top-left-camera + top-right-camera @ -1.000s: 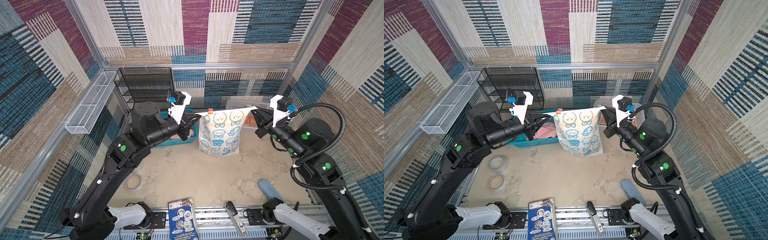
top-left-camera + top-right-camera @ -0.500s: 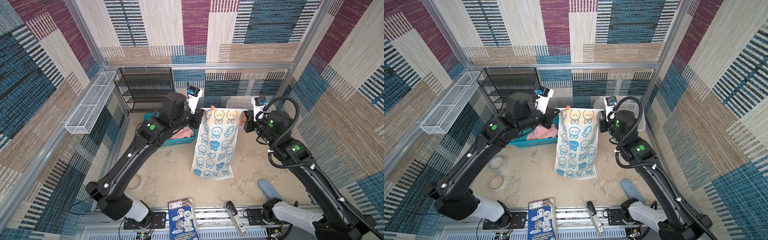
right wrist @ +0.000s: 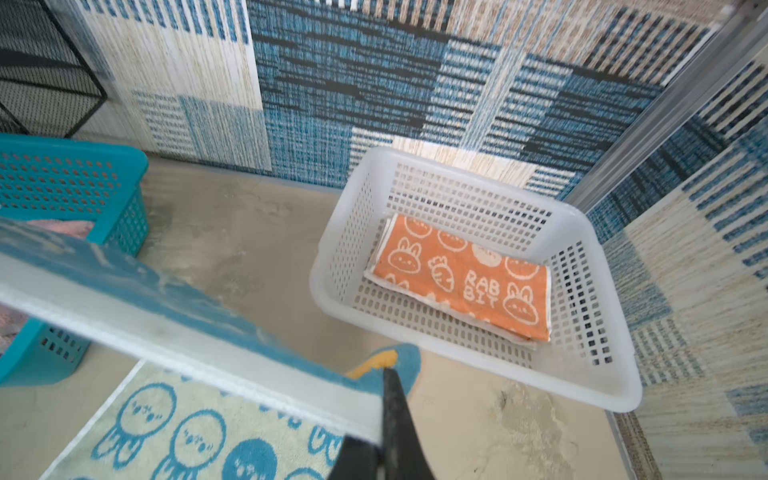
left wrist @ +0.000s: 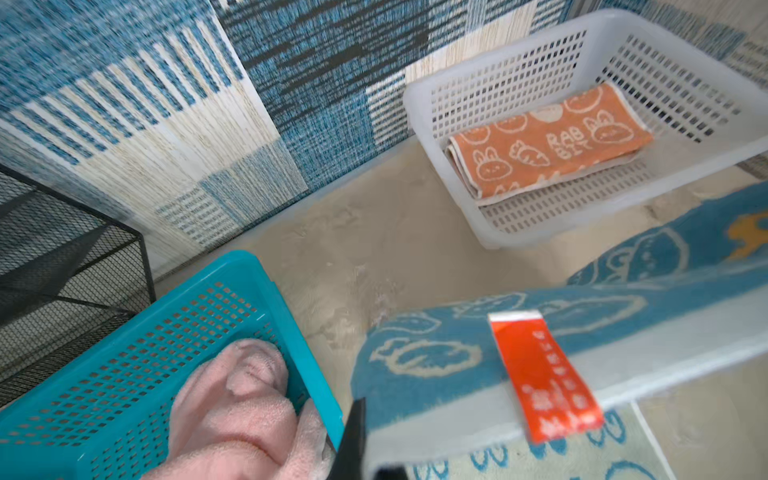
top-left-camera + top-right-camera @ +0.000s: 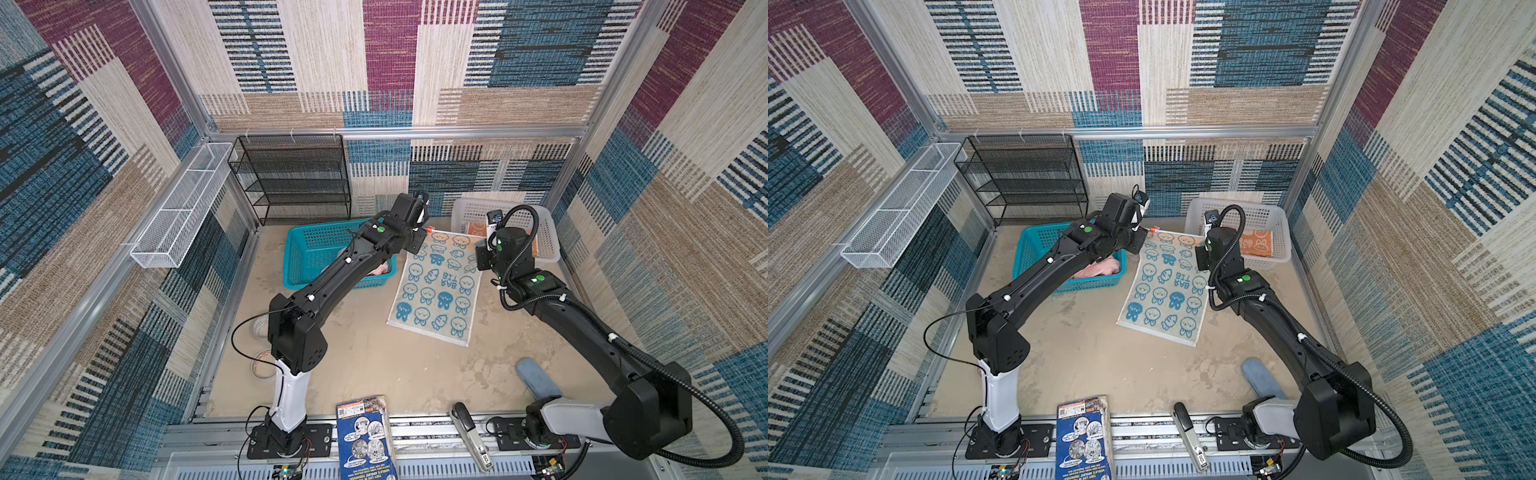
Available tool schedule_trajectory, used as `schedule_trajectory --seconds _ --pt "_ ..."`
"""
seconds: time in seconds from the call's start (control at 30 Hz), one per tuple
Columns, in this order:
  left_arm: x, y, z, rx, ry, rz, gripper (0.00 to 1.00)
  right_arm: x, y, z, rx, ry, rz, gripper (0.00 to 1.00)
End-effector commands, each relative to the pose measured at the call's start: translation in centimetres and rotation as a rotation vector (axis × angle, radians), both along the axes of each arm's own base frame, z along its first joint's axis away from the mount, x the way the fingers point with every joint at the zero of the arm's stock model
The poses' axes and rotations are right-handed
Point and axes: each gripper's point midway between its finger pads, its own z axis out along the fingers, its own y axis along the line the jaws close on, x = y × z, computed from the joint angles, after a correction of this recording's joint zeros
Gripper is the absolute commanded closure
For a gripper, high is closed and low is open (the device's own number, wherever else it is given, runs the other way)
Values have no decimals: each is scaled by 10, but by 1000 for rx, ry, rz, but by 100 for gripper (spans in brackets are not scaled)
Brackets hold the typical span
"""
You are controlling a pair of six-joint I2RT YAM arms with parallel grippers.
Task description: Fold and stack the towels
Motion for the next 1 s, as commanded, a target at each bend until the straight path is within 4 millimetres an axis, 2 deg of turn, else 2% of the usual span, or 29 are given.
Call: schedule_trajectory --seconds 0.0,0.23,0.4,0.53,0.77,0.83,0.97 --pt "11 11 -10 38 -22 53 100 0 -5 -8 42 -9 -38 100" --pt "2 13 -37 71 28 32 100 -20 13 -65 129 145 47 100" --pt "-12 21 -54 85 72 21 100 -42 23 -93 186 240 104 100" --pt "-23 28 -65 95 93 20 100 -61 27 -101 229 286 133 100" --pt "-35 35 -80 110 130 16 100 -90 29 -92 293 348 151 100" --pt "-36 36 -82 114 133 13 100 -96 33 -99 317 385 166 100" --pt "-40 39 -87 127 139 7 100 -108 38 -124 362 446 173 100"
